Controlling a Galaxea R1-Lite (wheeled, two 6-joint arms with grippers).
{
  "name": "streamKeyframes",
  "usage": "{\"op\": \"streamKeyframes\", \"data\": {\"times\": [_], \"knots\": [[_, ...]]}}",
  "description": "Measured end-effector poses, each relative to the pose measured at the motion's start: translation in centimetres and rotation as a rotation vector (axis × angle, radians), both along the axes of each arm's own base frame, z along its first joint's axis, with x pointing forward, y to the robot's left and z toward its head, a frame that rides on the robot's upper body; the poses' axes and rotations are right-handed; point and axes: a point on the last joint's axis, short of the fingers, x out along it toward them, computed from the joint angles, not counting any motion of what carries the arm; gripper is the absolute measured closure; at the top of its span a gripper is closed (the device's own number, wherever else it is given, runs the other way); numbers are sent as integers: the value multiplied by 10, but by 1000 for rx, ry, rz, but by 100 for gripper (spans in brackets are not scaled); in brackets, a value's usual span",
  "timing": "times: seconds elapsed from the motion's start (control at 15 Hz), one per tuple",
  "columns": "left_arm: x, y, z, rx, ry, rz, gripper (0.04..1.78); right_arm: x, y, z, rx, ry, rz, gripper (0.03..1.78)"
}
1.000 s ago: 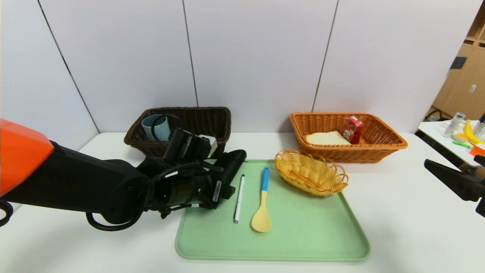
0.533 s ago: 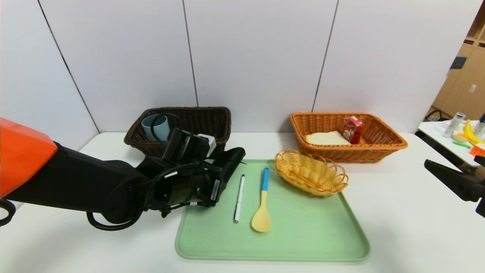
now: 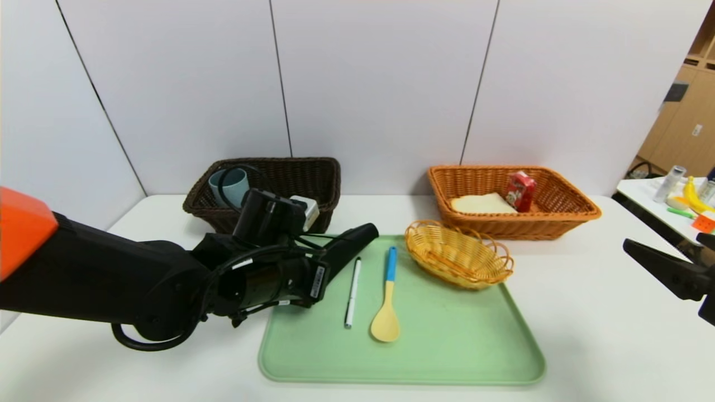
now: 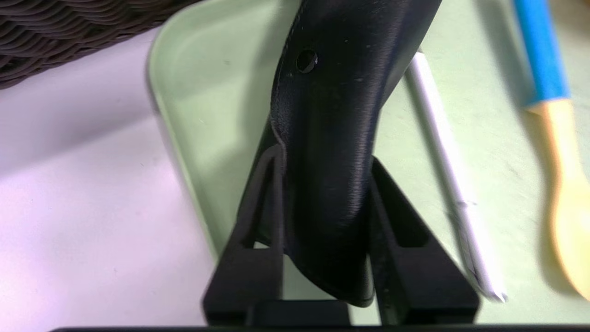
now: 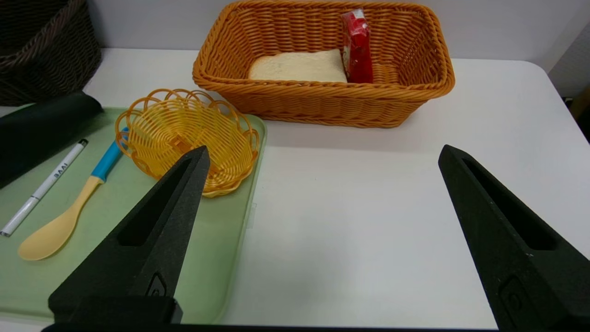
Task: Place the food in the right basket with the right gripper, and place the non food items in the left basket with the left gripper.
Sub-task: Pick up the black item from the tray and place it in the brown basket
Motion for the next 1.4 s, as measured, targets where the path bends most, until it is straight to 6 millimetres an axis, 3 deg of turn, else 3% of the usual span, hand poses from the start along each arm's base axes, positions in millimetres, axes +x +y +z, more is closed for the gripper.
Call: {"op": "streamKeyframes", "data": {"times": [0.07, 0.2, 0.6, 0.87, 1.0, 1.2, 1.4], "knots": [[-5, 0, 7, -3, -19, -15, 144, 0, 0, -1, 0, 3, 0, 10], [-14, 4, 22, -4, -68, -43, 177, 0, 0, -3, 0, 12, 10, 10], [-39, 13, 68, -66, -209, -128, 177, 0, 0, -11, -6, 42, 12, 10], [-41, 19, 100, -117, -287, -118, 177, 0, 0, -16, -8, 61, 12, 10], [-31, 27, 116, -132, -322, -74, 177, -1, 0, -18, -9, 66, 11, 10], [-1, 50, 131, -134, -351, 19, 177, -2, 0, -19, -9, 69, 9, 10], [35, 77, 127, -89, -358, 95, 177, -2, 0, -20, -9, 70, 9, 10]]}}
